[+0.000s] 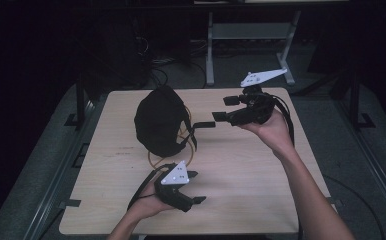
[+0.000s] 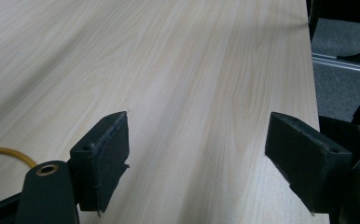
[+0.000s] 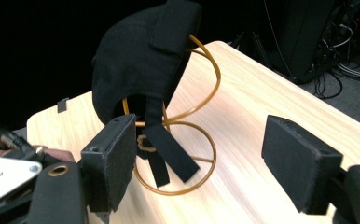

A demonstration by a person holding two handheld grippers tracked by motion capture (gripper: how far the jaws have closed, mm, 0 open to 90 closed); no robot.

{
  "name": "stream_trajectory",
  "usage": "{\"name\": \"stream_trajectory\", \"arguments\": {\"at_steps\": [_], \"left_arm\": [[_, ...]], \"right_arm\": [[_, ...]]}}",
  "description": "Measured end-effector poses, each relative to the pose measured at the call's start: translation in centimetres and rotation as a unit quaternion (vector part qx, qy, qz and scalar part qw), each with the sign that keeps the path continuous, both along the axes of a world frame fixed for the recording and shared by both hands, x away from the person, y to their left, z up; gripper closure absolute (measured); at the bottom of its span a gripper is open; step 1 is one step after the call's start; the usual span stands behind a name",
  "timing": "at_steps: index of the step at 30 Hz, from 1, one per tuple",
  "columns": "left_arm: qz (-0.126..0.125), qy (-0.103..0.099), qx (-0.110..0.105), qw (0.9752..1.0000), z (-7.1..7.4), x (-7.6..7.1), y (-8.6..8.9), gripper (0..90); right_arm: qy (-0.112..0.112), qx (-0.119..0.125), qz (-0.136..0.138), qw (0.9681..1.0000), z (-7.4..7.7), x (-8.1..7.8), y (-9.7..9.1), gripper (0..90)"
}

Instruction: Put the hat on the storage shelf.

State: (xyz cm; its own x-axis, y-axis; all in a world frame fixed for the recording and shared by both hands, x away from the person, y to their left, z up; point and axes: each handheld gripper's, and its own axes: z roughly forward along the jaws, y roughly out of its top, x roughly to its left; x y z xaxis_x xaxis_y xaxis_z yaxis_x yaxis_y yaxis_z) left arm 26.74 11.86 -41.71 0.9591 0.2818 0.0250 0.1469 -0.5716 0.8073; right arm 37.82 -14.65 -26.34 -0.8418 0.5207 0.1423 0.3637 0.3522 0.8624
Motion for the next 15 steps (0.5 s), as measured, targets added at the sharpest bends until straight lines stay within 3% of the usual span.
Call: {"name": "stream_trajectory", "arguments": {"at_steps": [15], "left_arm": [[0.002, 0.006, 0.001, 1.0, -0.1, 0.0, -0.2, 21.7]], "right_arm": [[0.009, 0.001, -0.025, 0.9997, -2.0, -1.5, -3.5, 21.4]]}}
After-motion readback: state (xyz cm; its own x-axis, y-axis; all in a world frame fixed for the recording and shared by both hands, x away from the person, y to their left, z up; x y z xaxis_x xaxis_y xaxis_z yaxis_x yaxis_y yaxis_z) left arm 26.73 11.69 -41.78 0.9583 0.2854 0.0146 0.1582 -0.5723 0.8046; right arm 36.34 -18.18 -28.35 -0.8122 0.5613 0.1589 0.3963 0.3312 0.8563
